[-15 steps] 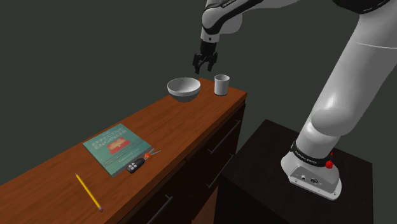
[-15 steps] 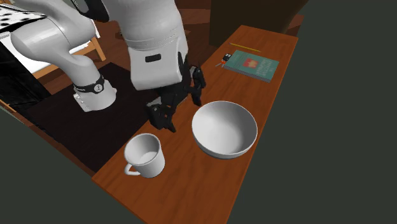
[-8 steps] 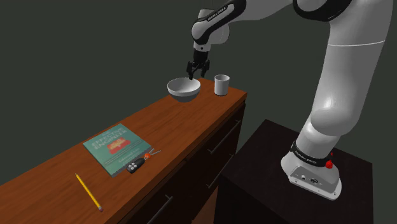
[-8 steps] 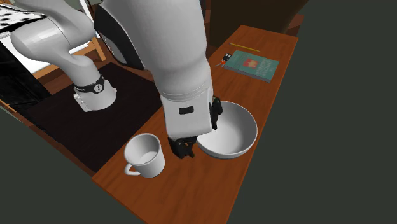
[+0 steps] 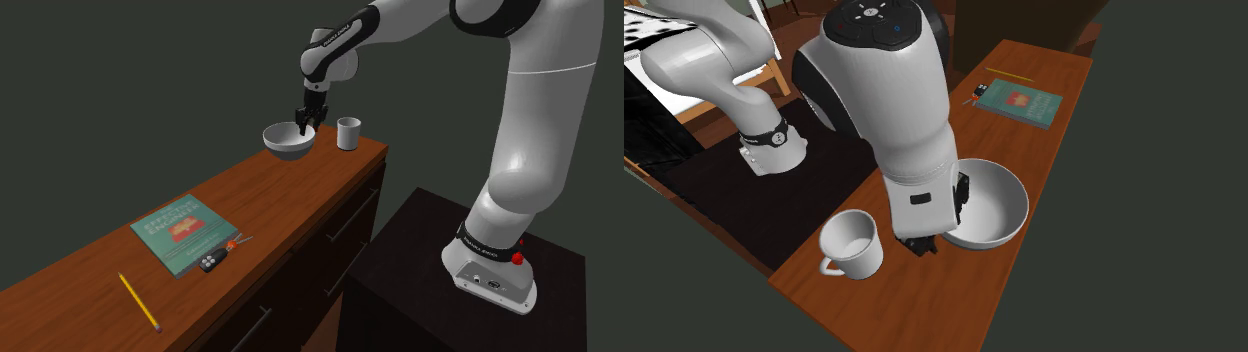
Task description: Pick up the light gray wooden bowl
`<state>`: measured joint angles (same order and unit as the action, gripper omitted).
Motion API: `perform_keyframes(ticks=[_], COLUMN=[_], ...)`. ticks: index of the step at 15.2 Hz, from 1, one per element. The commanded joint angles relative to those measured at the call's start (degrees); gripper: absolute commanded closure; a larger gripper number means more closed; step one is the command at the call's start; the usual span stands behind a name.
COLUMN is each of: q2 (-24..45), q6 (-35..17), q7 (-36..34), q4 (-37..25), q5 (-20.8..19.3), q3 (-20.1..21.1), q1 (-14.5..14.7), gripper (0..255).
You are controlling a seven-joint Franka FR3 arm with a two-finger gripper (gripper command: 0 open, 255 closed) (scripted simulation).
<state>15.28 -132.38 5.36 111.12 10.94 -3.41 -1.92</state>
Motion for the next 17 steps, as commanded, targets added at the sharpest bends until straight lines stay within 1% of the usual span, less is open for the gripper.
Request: perform_keyframes(ticks=[1, 9, 17], q2=[0.1, 0.0, -2.8], q6=[-0.1, -0.2, 5.2], q7=[0.0, 0.0, -1.1], q4=[0.0, 0.2, -2.4], q5=[0.0, 0.0, -0.9], q3=[0.0, 0.0, -0.3], q1=[0.0, 0.0, 0.1], gripper=[255, 255, 255])
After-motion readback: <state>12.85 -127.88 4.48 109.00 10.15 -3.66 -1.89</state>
